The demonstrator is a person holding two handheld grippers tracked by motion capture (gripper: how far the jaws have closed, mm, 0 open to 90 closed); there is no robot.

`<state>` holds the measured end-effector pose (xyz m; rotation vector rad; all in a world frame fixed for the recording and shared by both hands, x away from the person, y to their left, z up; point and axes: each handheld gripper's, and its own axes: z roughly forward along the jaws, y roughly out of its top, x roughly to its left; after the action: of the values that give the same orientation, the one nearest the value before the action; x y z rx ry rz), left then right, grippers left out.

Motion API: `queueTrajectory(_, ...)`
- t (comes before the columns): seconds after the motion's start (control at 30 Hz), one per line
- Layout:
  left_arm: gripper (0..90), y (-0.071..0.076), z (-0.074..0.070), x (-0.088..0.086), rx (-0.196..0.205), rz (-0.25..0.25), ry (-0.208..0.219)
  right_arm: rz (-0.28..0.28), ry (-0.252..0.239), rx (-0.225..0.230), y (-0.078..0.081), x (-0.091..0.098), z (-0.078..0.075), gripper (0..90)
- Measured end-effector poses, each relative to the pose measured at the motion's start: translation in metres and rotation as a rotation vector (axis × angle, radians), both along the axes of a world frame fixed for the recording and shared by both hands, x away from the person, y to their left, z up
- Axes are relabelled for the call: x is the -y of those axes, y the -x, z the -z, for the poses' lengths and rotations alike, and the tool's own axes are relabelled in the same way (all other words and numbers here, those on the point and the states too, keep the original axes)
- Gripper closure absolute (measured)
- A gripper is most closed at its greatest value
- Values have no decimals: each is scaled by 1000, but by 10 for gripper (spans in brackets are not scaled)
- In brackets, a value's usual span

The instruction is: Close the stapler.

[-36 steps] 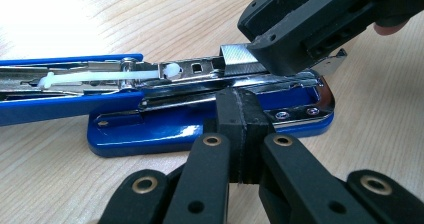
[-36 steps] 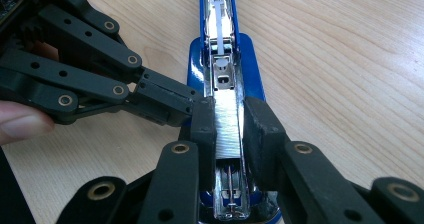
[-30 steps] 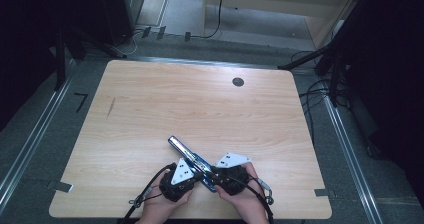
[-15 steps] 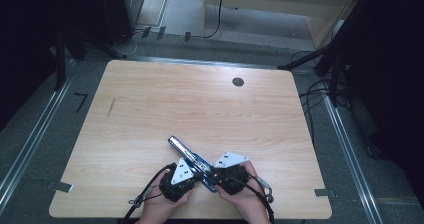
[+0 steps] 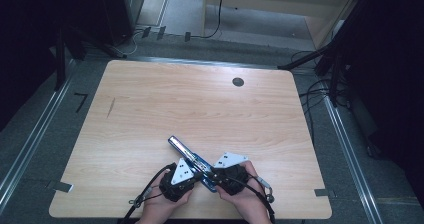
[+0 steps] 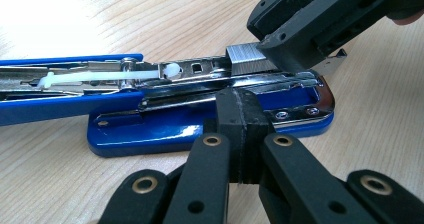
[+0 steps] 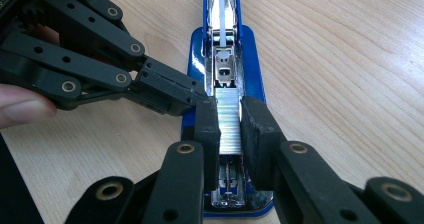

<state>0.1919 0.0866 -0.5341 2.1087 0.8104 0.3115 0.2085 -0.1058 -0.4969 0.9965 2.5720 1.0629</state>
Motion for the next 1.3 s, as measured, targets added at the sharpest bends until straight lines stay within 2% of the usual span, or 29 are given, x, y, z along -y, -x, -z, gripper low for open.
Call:
queueTrajectory(0.67,900,0,0,0,2,0,-1,6,-21,-6,0,2,1,800)
queueTrajectory(0.9,900,0,0,0,3,-1,-1,0,-1,7,1,1,1,795)
queueTrajectory(1.03,900,0,0,0,3,1,-2,5,10,-5,1,0,2,755)
queueTrajectory(1.23,900,0,0,0,2,0,-1,5,-10,-10,1,1,4,749)
queueTrajectory(1.3,900,0,0,0,2,0,-2,15,-41,-13,1,3,1,753)
